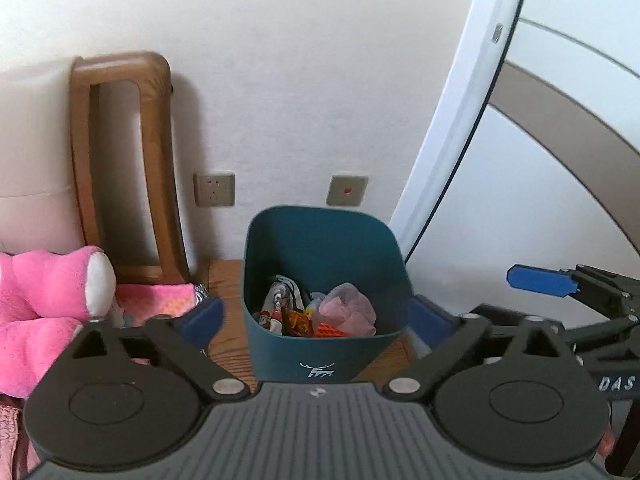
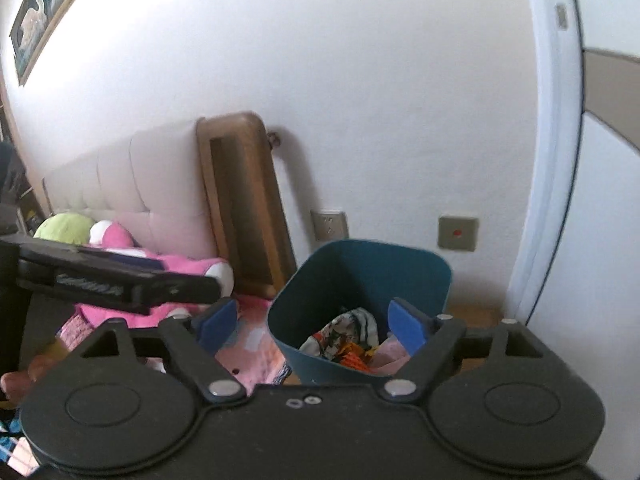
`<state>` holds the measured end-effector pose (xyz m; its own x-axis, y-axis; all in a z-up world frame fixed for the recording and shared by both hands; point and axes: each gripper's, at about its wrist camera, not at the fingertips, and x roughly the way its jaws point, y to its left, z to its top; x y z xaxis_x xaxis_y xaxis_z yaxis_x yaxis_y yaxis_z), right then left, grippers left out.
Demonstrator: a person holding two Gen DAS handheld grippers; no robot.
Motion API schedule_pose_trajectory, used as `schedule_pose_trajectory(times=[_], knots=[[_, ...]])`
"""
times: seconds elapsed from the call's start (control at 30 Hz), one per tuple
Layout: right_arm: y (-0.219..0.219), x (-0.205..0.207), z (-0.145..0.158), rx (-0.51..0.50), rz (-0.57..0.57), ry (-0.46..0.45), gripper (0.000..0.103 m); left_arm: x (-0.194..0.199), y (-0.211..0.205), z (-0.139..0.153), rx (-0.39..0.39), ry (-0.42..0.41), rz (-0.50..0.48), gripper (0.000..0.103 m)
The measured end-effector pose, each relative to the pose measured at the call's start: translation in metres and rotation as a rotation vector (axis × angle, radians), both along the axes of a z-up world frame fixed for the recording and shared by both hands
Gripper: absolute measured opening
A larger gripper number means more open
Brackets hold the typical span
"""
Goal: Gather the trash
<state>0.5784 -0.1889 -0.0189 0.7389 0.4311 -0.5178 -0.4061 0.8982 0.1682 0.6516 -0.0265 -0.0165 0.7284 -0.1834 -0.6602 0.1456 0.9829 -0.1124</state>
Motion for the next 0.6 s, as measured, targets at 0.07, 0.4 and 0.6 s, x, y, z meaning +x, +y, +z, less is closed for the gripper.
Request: schedule_pose_trajectory(times=[0.07,0.4,0.6], knots=[[0.004,-0.012,0.004,-0.006,-0.014,-0.028,0.084,-0.014,0.002,0.005,0.008,-0.017,-0.008,0.103],[0.013,-0.053,0.01,0.011,-0.07,-0.062,0.092,-0.066,0.01,0.018,0.036,-0.088,0.03,0.103],[0.018,-0.074,0.01,0.017,-0.096,-0.066,0.093,-0.084,0.013,0.022,0.033,-0.093,0.034,0.103]])
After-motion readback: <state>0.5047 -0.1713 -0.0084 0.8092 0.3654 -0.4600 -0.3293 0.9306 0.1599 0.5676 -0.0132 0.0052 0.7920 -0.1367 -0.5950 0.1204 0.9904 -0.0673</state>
